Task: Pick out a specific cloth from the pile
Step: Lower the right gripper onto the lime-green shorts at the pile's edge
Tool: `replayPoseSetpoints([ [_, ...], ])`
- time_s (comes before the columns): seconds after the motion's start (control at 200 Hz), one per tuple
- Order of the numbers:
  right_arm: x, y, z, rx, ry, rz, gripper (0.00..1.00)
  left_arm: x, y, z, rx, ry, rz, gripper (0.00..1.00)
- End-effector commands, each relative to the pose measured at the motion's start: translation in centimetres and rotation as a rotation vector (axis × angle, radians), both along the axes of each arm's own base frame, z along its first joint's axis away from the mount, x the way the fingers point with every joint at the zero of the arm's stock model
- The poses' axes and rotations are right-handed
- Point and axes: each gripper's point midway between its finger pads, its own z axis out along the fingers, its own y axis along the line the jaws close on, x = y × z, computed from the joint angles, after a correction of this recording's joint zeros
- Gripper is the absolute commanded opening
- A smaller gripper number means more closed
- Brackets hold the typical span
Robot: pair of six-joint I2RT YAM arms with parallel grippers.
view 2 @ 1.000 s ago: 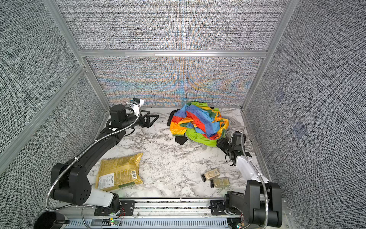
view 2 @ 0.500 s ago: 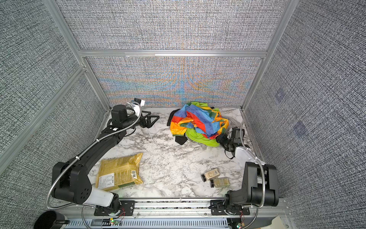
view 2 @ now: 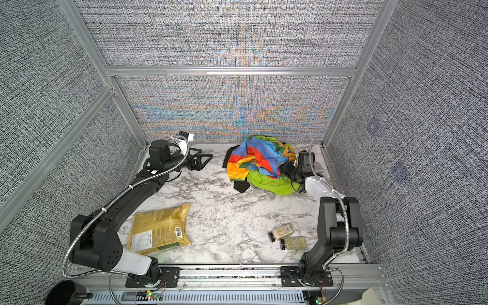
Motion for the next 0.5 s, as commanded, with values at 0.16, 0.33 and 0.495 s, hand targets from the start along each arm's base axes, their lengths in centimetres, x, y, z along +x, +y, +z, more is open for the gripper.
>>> replayPoseSetpoints([
  [0.16, 4.3, 2.4, 2.5, -0.066, -0.1, -0.006, 0.55, 0.0, 0.1, 1.1, 0.002, -0.043, 0.007, 0.99],
  [0.33, 5.9, 3.9, -1.6, -0.083, -0.013, 0.028, 0.65, 0.0, 0.1, 1.1, 0.0, -0.039, 0.004, 0.99],
  [0.495, 5.1, 3.7, -5.0, -0.093, 0.048, 0.022, 0.71, 0.0, 0.2, 1.2, 0.001, -0.042, 0.008, 0.99],
])
